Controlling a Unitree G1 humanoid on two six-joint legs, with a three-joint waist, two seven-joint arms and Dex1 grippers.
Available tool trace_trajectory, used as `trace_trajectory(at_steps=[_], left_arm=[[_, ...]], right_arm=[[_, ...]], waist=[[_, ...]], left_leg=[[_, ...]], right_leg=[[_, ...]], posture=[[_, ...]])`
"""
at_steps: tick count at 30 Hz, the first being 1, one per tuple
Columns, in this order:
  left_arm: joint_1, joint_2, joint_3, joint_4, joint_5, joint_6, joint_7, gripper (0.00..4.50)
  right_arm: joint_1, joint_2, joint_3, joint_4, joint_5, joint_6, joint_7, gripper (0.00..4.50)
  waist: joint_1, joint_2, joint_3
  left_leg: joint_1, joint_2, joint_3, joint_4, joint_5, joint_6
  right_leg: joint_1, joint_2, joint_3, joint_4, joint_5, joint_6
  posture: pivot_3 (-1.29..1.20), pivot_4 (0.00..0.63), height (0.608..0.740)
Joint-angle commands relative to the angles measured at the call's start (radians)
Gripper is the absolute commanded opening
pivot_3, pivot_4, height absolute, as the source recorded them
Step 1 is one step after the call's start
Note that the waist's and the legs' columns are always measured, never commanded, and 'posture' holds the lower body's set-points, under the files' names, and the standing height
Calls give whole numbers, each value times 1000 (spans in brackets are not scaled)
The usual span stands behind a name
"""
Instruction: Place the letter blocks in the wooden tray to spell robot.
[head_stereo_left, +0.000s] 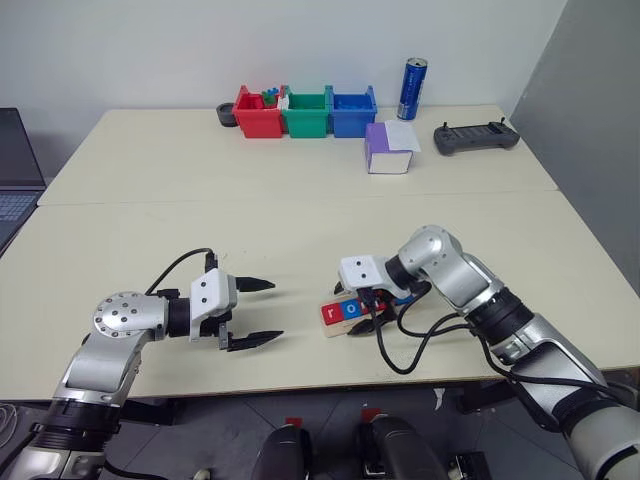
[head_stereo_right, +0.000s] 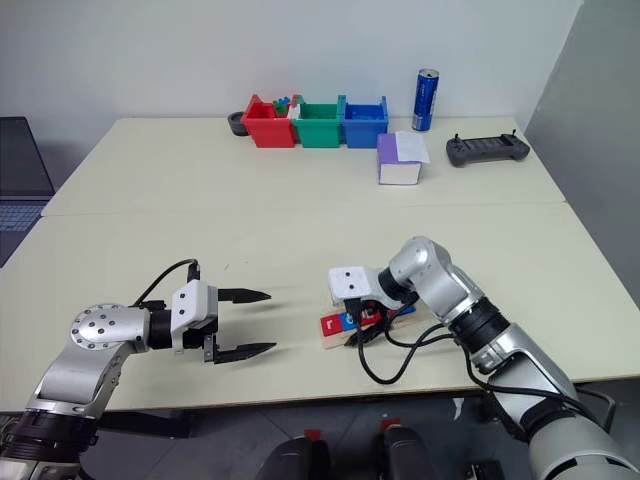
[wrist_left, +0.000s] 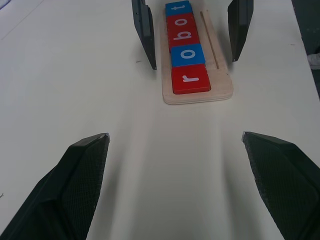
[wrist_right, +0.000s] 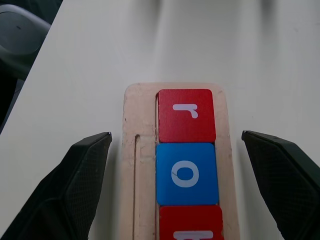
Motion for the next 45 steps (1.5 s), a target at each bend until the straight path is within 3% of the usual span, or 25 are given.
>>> trace_trajectory(at_steps=[1, 12, 17, 29, 45], left_arm=[[-5, 11, 27, -12, -19, -16, 0, 4500], [-4, 9, 27, 11, -16, -38, -7, 4500], [-4, 10, 27, 14, -17, -41, -9, 4500], [-20, 5, 16, 14, -14, -35, -8, 4500], [-28, 3, 14, 20, -13, -35, -13, 4500]], right_arm=[[-1, 4, -1, -10, -13, 5, -23, 4441], [3, 27, -2, 93, -28, 16, -59, 4441], [-7, 55, -31, 127, -24, 60, -100, 3361], [-58, 88, -82, 202, -25, 119, -185, 3367], [-36, 28, -54, 164, -15, 9, -56, 3367]], waist=[[0, 0, 0], [-1, -1, -1], [-2, -3, -2], [-1, -3, -2], [-1, -3, -2]], left_leg=[[0, 0, 0, 0, 0, 0], [1, 0, 0, 0, 0, 0], [4, 0, 0, 0, 0, 0], [4, 0, 0, 0, 0, 0], [2, 0, 0, -1, 0, 0]], right_leg=[[0, 0, 0, 0, 0, 0], [1, 0, 0, 0, 0, 0], [3, 0, 0, 0, 0, 0], [3, 0, 0, 1, 0, 0], [1, 0, 0, 0, 0, 0]], posture=[[0, 150, 740], [0, 150, 740], [0, 150, 740], [0, 150, 740], [0, 150, 740]])
